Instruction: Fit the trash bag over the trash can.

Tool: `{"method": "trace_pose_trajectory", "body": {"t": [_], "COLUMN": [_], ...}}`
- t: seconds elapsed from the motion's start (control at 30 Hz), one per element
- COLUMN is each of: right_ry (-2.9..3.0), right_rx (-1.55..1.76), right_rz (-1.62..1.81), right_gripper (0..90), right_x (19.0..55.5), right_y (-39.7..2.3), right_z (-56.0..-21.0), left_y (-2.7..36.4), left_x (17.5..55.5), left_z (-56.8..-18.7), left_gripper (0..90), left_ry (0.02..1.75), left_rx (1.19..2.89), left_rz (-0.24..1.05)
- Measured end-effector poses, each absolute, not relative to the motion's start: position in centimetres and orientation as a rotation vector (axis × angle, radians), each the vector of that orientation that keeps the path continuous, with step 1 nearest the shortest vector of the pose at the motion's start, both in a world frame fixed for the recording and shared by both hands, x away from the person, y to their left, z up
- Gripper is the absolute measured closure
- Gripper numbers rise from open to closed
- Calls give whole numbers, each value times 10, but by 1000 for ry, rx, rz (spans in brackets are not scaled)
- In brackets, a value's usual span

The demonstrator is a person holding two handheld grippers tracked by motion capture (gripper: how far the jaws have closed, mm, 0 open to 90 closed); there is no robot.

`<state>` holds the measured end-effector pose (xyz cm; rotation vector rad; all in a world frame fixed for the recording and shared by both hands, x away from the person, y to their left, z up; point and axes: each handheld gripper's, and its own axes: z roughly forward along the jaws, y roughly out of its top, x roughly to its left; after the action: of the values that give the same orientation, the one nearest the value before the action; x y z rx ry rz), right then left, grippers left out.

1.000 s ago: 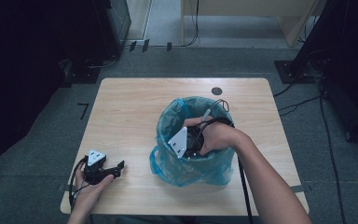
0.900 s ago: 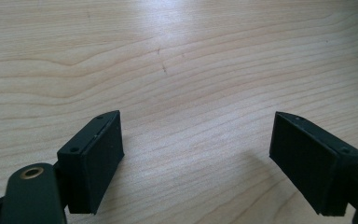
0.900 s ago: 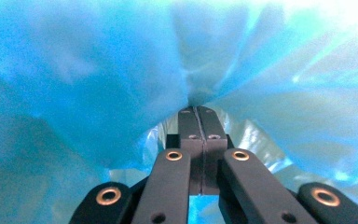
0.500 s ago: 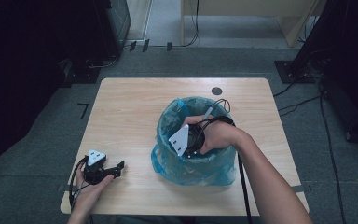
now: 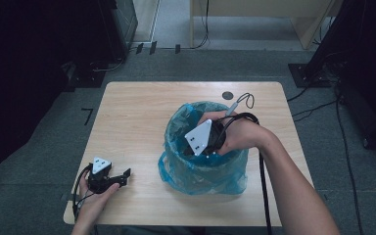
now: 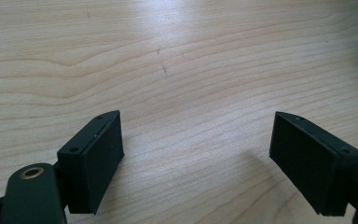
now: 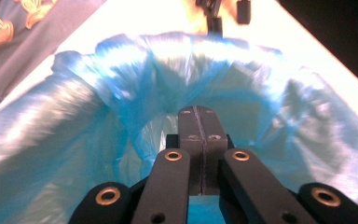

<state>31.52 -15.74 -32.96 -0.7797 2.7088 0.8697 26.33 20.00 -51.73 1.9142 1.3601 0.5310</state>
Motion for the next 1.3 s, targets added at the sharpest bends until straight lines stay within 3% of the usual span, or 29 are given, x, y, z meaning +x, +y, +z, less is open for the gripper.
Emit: {"method": "trace_pose_trajectory", "body": {"t": [0.63, 1.3], "right_ry": [2644, 2751], "right_rx": [-784, -563], "right_rz": [881, 973], "right_gripper": [900, 872], "right_x": [264, 225], "right_y": [-192, -249], "right_z": [-280, -301], "left_y": [201, 201], "left_x": [263, 264], "left_z": [-517, -517], "left_gripper": [166, 167], "left_ry": [1362, 1363], "left_rx": [1905, 1901], "left_rz": [519, 517]}}
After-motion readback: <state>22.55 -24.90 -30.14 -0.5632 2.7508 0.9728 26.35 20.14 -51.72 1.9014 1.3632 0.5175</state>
